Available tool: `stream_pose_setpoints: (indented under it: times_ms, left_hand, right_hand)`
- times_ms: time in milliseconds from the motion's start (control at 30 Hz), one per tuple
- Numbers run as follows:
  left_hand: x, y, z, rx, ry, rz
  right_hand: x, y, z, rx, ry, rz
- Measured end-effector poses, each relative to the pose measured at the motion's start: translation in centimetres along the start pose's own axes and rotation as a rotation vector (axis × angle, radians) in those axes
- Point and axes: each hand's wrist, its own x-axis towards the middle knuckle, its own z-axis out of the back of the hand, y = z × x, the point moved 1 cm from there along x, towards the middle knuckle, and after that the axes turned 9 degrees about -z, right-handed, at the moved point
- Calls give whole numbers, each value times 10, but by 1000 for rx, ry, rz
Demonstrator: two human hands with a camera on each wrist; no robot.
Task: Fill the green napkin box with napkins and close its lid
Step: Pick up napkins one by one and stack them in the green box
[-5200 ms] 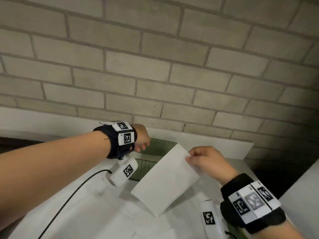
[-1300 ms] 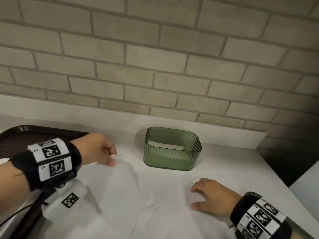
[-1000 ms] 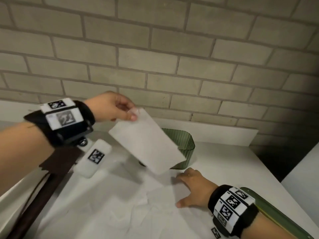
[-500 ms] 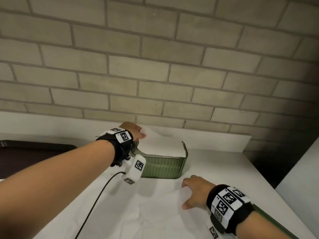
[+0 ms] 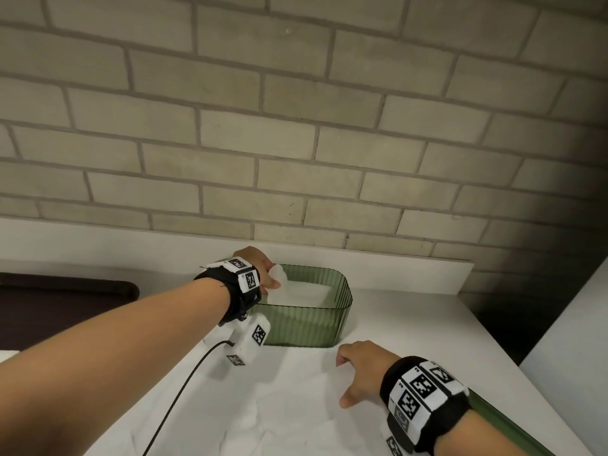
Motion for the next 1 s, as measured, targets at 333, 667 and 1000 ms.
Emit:
stream_pose_setpoints:
  times_ms: [333,667,1000]
  left_hand:
    - [11,-19,-4,350,44,-51]
    - [24,-15,-6,681,144,-35]
    - [-35,11,65,499,-67,9]
  right_hand:
    - [-3,-4,0,76,7,-21]
    - [-7,-2,1,24,-82,-13]
    - [-28,-18,42,208,-339,162]
